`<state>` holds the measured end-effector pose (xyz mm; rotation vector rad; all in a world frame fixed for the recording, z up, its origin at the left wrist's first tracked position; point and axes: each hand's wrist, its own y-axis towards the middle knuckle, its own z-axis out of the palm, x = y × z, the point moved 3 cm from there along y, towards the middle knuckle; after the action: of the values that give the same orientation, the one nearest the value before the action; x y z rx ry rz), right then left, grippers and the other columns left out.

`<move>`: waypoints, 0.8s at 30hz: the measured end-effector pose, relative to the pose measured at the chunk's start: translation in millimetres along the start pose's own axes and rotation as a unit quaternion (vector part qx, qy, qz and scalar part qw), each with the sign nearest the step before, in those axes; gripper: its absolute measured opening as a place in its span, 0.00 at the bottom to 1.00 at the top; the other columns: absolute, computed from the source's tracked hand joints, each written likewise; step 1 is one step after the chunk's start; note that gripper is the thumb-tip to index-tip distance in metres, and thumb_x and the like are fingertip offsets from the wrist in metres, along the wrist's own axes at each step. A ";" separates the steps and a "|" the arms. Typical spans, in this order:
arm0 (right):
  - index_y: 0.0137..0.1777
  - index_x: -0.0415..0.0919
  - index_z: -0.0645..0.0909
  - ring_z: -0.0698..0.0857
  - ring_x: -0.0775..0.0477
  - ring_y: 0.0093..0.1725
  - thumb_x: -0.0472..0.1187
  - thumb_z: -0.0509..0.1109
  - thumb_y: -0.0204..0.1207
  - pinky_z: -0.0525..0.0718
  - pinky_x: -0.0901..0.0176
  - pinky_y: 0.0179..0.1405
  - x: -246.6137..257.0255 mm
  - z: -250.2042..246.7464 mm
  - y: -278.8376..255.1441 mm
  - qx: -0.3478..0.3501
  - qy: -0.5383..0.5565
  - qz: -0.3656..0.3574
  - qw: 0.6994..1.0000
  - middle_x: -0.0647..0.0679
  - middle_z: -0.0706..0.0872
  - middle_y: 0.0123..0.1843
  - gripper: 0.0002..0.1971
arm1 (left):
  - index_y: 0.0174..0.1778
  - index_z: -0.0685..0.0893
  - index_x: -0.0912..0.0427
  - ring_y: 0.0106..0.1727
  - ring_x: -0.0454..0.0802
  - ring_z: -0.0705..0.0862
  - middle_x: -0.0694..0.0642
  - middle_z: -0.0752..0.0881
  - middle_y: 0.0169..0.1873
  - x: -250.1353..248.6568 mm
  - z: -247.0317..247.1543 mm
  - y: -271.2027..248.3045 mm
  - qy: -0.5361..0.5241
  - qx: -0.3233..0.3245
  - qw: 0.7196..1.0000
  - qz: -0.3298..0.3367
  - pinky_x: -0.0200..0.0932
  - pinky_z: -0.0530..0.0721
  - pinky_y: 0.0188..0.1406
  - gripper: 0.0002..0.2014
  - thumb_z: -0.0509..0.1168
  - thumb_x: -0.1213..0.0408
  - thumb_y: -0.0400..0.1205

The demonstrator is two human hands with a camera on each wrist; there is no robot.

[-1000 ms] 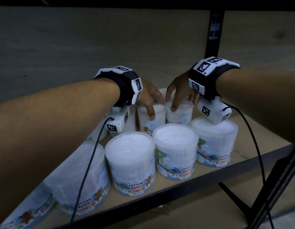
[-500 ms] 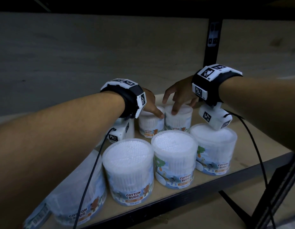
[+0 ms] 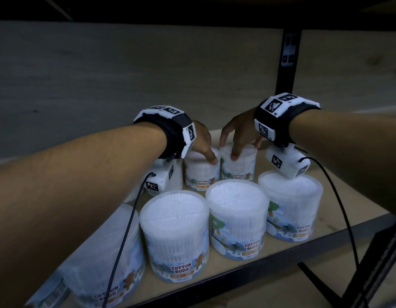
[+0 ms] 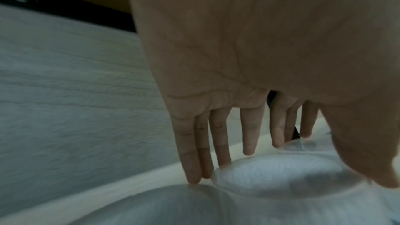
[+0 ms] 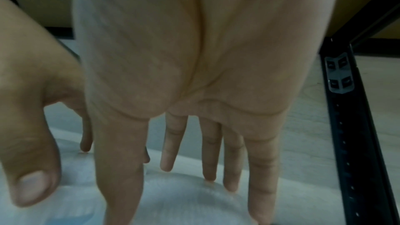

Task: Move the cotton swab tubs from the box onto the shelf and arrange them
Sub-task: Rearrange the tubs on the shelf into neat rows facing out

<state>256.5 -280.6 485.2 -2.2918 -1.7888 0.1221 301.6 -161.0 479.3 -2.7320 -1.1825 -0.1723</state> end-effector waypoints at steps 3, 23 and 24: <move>0.71 0.56 0.77 0.81 0.43 0.63 0.42 0.83 0.68 0.87 0.39 0.60 0.0 0.6 1.6 0.010 0.018 -0.002 1.000 0.45 0.80 0.66 0.32 | 0.77 0.74 0.57 0.66 0.50 0.79 0.55 0.76 0.75 1.3 1.1 -1.1 0.008 0.009 1.000 -0.006 0.31 0.76 0.45 0.37 0.61 0.34 0.79; 0.77 0.60 0.70 0.79 0.44 0.69 0.40 0.81 0.70 0.84 0.43 0.65 -0.9 2.8 2.9 0.029 -0.003 0.006 1.000 0.45 0.80 0.71 0.38 | 0.72 0.80 0.54 0.72 0.51 0.76 0.53 0.80 0.71 2.0 4.2 2.6 0.022 0.022 1.000 -0.005 0.43 0.71 0.69 0.39 0.63 0.29 0.73; 0.78 0.60 0.69 0.78 0.44 0.70 0.40 0.81 0.71 0.84 0.43 0.66 -1.1 3.1 2.3 0.031 -0.005 0.006 0.999 0.46 0.79 0.72 0.38 | 0.70 0.82 0.54 0.71 0.51 0.77 0.52 0.81 0.70 2.2 4.6 3.1 0.022 0.021 1.000 -0.005 0.43 0.72 0.67 0.39 0.63 0.28 0.72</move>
<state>257.7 -281.7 481.6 -2.2624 -1.7513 0.1889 305.6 -160.6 474.9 -2.6721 -1.1750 -0.2053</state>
